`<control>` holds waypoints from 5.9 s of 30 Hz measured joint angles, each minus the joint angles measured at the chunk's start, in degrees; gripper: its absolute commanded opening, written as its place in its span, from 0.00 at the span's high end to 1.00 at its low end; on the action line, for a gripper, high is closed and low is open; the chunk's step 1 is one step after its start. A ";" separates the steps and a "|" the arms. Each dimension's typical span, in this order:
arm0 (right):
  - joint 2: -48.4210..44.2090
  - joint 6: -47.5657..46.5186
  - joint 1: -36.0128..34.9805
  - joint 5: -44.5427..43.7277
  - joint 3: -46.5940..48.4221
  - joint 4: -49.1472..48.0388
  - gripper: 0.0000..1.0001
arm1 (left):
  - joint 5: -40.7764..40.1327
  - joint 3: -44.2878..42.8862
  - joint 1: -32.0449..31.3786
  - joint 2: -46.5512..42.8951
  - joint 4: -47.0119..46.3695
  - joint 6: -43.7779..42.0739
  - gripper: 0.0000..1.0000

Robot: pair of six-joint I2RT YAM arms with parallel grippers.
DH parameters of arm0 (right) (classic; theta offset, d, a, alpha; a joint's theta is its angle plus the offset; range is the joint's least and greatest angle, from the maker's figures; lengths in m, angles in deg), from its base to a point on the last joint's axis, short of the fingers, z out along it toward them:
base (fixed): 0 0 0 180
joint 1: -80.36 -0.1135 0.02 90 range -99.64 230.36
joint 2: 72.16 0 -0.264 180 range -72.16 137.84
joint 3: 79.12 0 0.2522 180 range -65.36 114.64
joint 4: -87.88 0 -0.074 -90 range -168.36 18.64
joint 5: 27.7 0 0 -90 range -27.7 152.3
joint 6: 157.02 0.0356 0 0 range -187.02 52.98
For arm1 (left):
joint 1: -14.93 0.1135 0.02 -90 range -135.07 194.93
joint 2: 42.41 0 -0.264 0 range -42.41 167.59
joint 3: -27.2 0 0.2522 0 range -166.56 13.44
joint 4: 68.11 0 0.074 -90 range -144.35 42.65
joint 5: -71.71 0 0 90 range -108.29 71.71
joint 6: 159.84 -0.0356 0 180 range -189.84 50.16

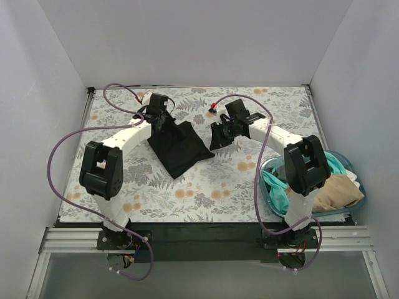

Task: Fold and stack the t-shirts
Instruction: Fold the tshirt, then neatly place the folded tshirt to the corner

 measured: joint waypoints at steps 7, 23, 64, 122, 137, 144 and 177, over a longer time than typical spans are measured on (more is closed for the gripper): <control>6.45 -1.57 -0.42 1.86 2.97 0.00 0.59 | 0.94 -3.54 0.02 7.58 0.00 -1.62 1.00; 17.53 -2.67 -3.56 1.99 13.68 -2.67 0.43 | 0.85 -4.44 0.22 7.72 0.04 -2.19 1.00; -5.16 7.91 -5.77 -10.54 -2.21 -5.16 0.99 | 2.51 0.31 0.33 -2.67 -3.23 -2.29 1.00; -11.37 23.96 -6.88 -24.48 -15.34 -12.04 0.08 | -5.40 28.89 0.22 -34.69 -6.95 0.44 0.07; 6.95 35.23 -12.17 -34.60 -6.05 -15.74 0.66 | -3.54 32.17 0.22 -37.33 -4.70 3.48 0.07; 10.10 29.99 -11.87 -36.37 -1.64 -15.82 0.99 | -3.58 32.22 0.24 -37.33 -4.31 3.17 0.07; 34.42 -30.01 23.85 -52.15 37.09 -5.29 0.99 | -11.58 33.83 0.22 -33.66 -3.82 1.27 0.04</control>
